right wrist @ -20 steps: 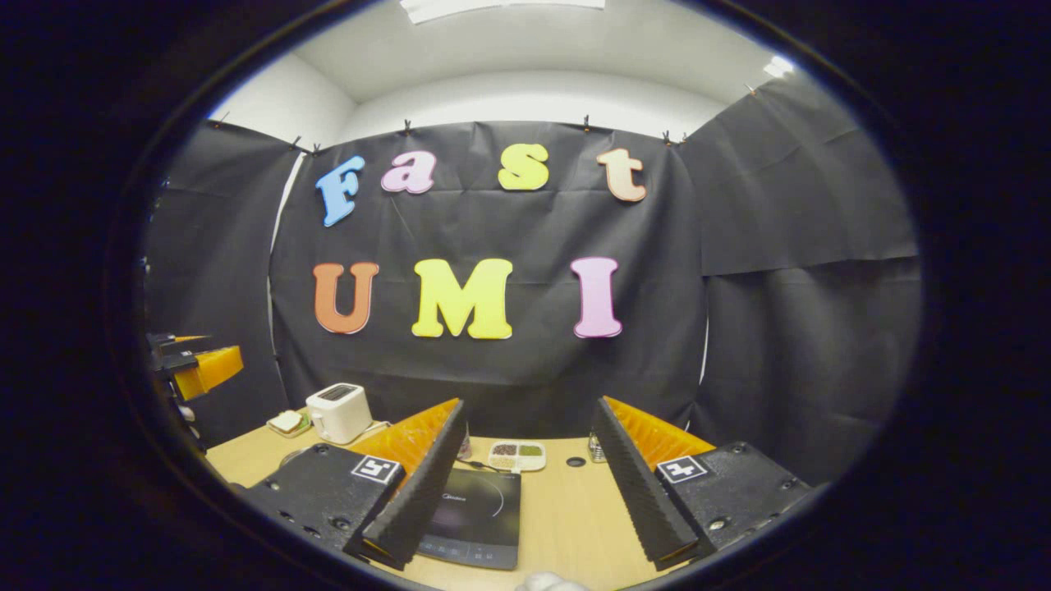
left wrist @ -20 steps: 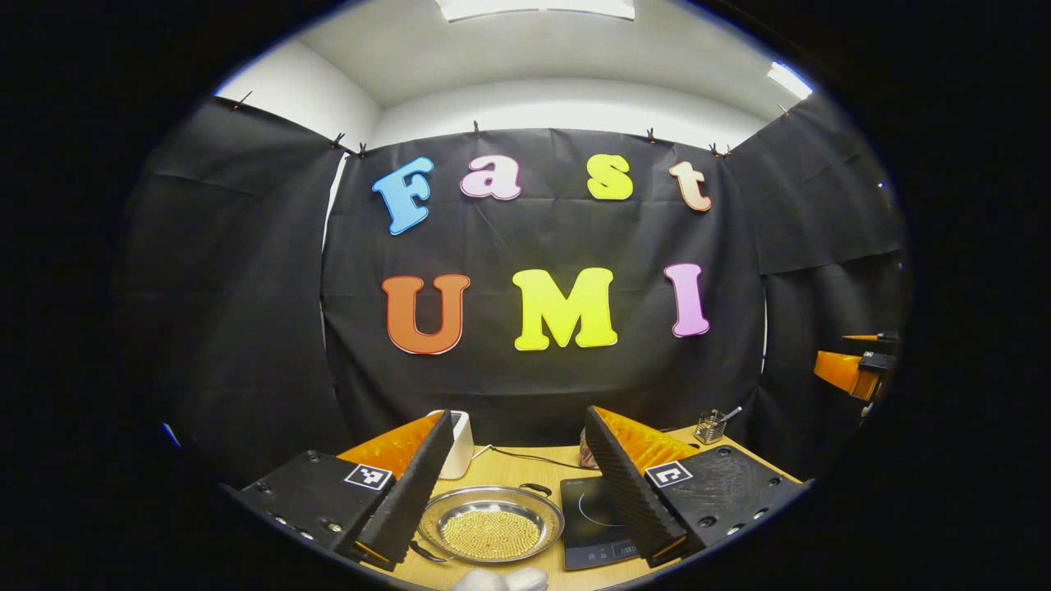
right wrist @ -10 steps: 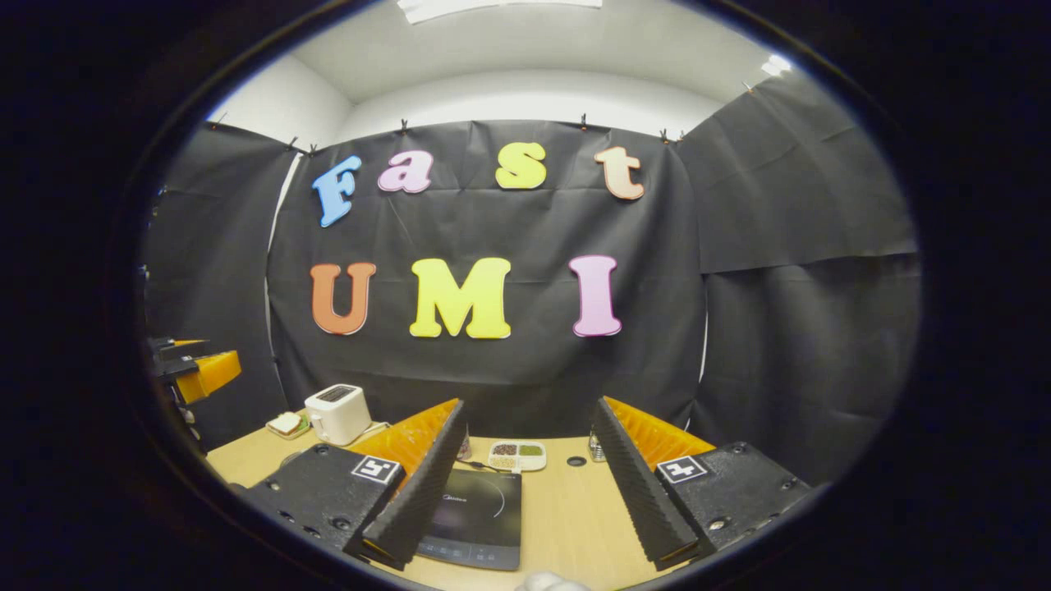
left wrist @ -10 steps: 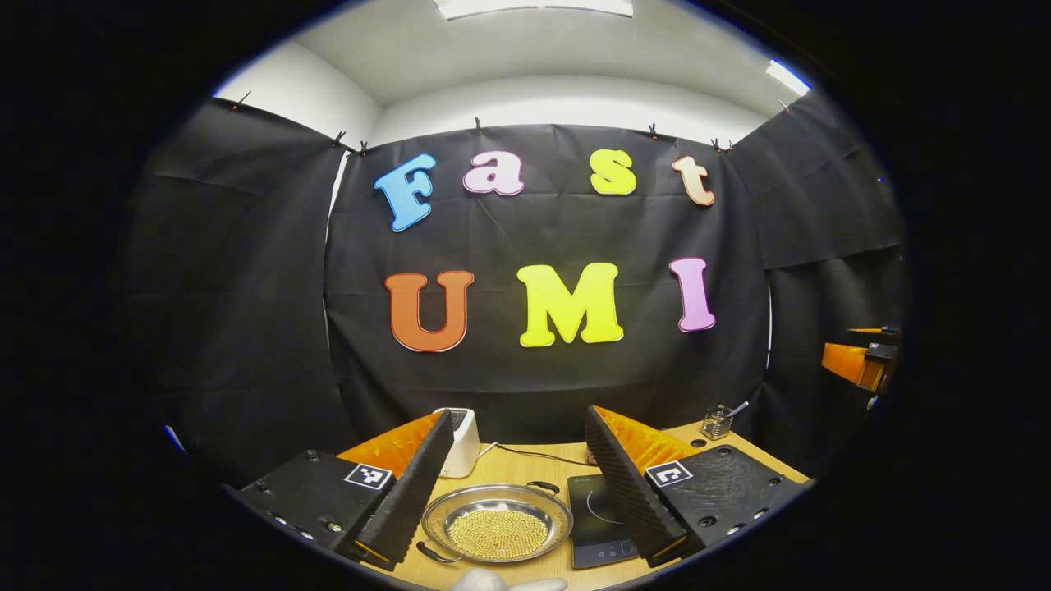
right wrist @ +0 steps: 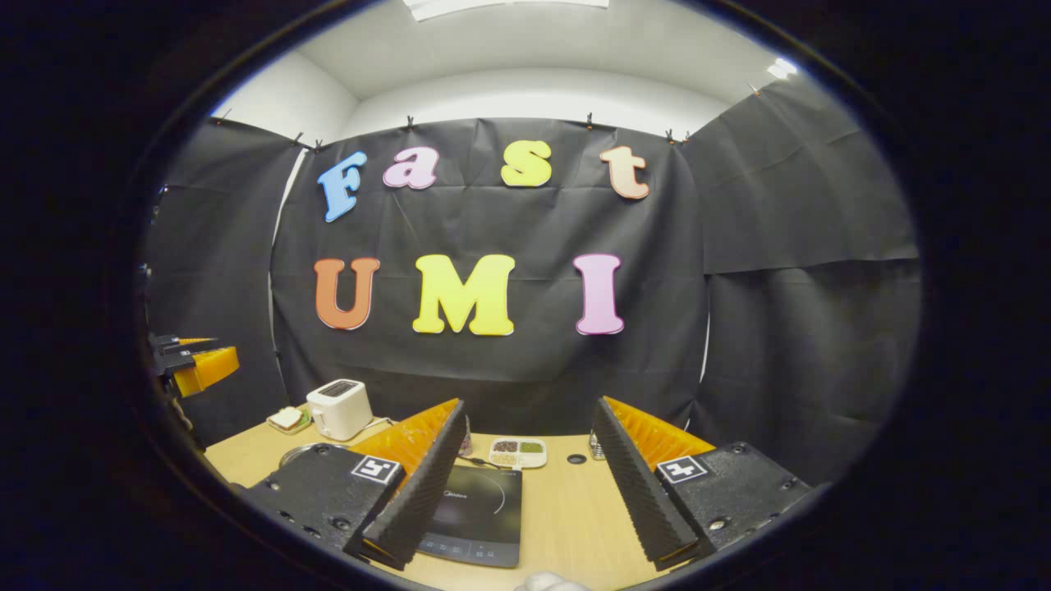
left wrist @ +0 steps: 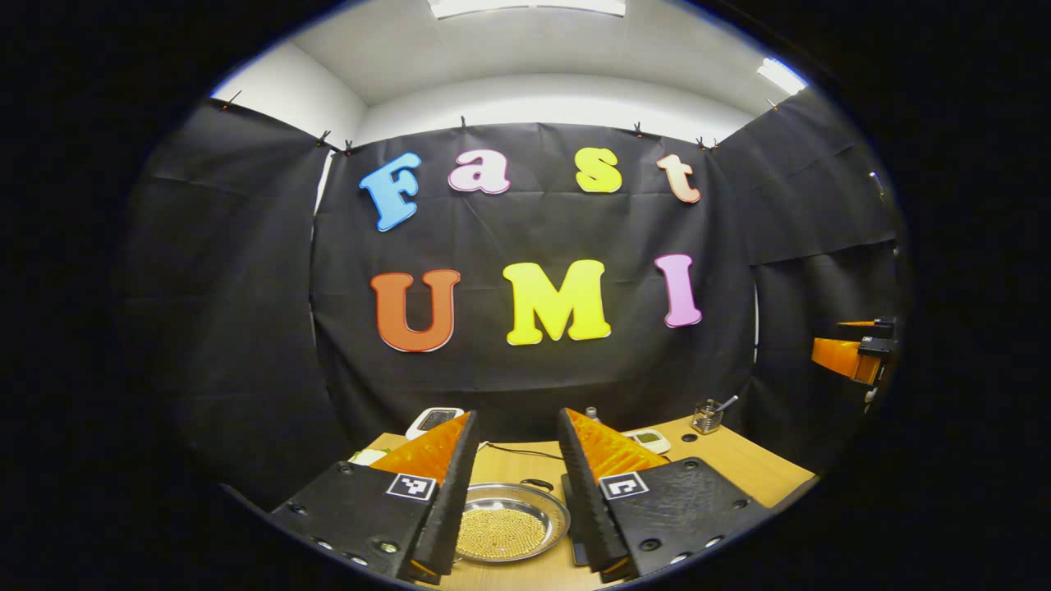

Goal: First push the handle of the pot to place it horizontally, then grasp the pot with both hands and set it on the induction cooktop.

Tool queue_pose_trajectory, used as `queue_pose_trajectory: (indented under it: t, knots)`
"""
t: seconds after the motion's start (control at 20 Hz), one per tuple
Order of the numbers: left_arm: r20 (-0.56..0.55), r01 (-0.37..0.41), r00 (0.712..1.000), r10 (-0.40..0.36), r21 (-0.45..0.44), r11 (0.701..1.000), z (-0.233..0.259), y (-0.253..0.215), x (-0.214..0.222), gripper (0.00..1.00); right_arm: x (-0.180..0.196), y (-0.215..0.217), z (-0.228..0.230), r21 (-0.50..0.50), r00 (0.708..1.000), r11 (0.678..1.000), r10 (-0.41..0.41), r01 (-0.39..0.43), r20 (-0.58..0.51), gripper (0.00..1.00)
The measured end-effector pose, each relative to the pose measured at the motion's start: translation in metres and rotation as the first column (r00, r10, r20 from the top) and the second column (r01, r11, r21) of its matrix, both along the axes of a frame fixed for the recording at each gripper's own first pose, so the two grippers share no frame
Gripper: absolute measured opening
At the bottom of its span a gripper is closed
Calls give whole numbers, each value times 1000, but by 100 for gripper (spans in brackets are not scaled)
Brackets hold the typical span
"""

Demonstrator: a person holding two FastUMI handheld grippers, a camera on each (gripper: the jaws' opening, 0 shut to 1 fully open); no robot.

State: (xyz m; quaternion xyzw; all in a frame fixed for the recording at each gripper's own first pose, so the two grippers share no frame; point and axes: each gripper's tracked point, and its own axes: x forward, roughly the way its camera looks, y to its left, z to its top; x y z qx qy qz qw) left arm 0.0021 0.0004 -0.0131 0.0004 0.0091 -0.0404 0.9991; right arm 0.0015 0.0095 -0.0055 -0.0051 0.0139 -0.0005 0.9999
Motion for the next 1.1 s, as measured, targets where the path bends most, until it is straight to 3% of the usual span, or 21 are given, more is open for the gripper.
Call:
queue_pose_trajectory:
  t: [0.05, 0.1, 0.25, 0.45, 0.6, 0.75, 1.1]
  knots:
    - [-7, -3, 1000, 3, -5, 1000, -2, 2, 1, 51, -1, 1, 0, -3, 1000, 1000, 2, -2, 0, 96]
    - [-18, -13, 1000, 13, -7, 1000, -5, 7, 1, 21, -2, 2, 0, -5, 1000, 1000, 3, -3, -2, 96]
    - [-68, 23, 997, -25, -31, 999, -23, 1, 3, 1, -4, 5, -2, -18, 1000, 1000, 10, -10, -7, 96]
    - [-195, 49, 978, -67, -96, 994, -65, -1, 6, 0, -8, 12, -9, -32, 999, 999, 32, -33, -24, 96]
    - [-321, 43, 944, -82, -127, 991, -109, 4, 2, 0, -6, 13, -15, -39, 998, 998, 40, -41, -43, 96]
    - [-468, 35, 876, -118, -183, 983, -161, -3, -10, 0, -1, 14, -27, -32, 996, 998, 49, -52, -74, 97]
    - [-697, 7, 713, -76, -101, 995, -265, 15, -33, 0, 11, 7, -49, -13, 990, 998, 54, -56, -132, 96]
